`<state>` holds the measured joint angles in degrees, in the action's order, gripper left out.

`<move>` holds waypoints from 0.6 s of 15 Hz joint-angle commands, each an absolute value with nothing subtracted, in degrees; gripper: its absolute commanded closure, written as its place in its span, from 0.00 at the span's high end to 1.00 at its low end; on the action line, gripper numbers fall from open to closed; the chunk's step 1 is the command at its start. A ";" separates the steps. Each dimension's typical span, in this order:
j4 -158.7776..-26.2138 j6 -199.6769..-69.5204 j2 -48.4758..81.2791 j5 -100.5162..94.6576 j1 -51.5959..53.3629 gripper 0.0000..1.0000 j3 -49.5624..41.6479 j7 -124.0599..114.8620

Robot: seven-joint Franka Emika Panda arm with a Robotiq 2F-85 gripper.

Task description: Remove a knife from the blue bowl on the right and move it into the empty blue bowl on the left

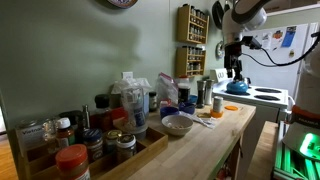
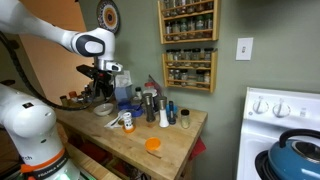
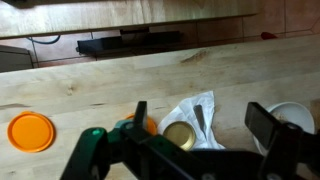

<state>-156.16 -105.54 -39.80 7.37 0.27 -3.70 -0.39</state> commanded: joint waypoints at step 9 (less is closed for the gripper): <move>-147.91 -123.92 -24.91 5.62 5.47 1.00 2.28 6.55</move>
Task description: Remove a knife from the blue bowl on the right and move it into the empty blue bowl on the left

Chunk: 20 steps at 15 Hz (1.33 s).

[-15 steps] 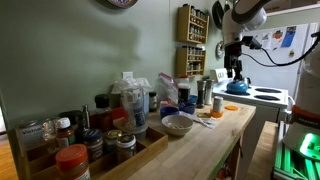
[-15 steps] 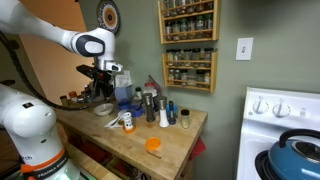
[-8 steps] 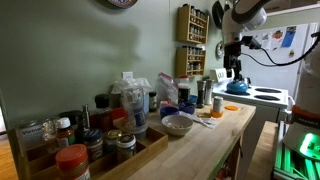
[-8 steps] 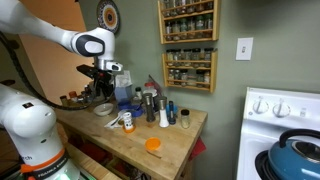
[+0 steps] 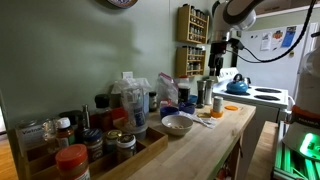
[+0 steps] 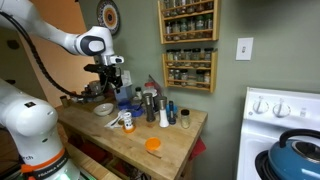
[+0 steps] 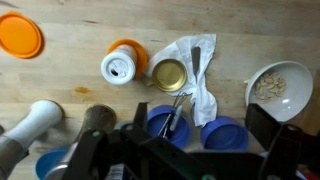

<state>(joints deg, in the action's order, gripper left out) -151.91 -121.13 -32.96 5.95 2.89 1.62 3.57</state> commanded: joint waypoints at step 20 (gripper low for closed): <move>-132.64 -134.21 9.96 5.09 3.33 0.81 3.06 18.73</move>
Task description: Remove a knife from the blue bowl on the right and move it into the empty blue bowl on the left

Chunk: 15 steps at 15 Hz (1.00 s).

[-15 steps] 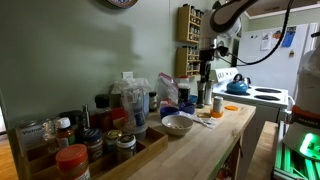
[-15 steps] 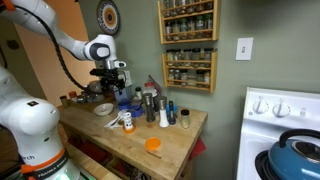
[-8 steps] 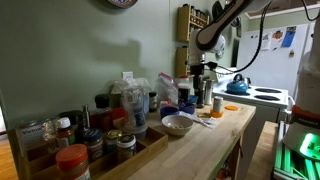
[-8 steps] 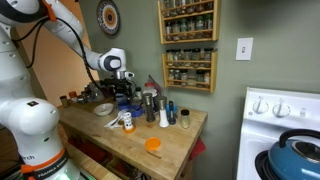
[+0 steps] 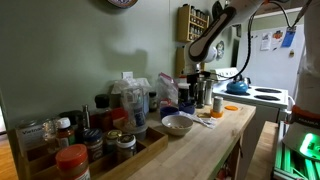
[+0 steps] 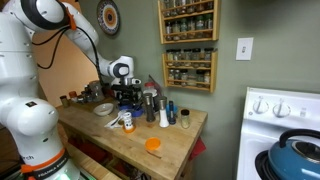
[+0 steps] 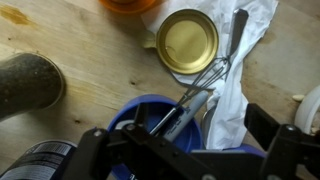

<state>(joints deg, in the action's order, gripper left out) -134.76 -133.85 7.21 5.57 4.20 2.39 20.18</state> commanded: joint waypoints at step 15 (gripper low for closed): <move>-129.36 -131.12 12.61 1.67 3.40 0.42 3.71 16.48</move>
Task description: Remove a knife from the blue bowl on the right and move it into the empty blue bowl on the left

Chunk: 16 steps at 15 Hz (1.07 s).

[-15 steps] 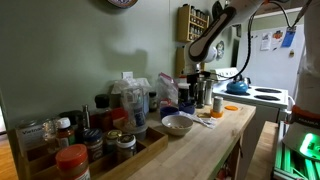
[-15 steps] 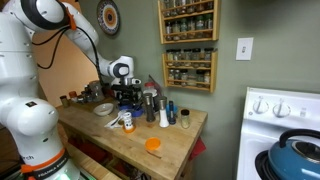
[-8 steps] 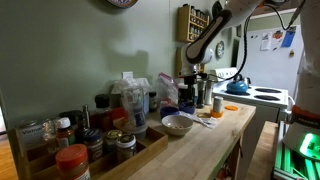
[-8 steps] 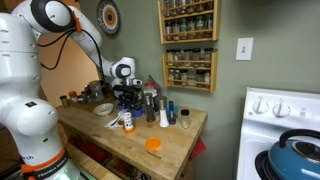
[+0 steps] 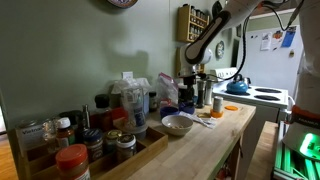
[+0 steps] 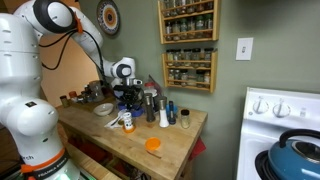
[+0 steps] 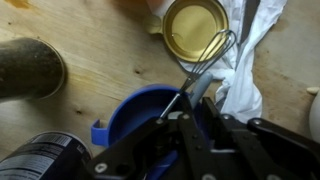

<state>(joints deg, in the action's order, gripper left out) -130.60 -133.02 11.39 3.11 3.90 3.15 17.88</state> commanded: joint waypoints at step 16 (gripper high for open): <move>-131.79 -129.29 6.98 -0.73 3.55 0.03 3.47 15.61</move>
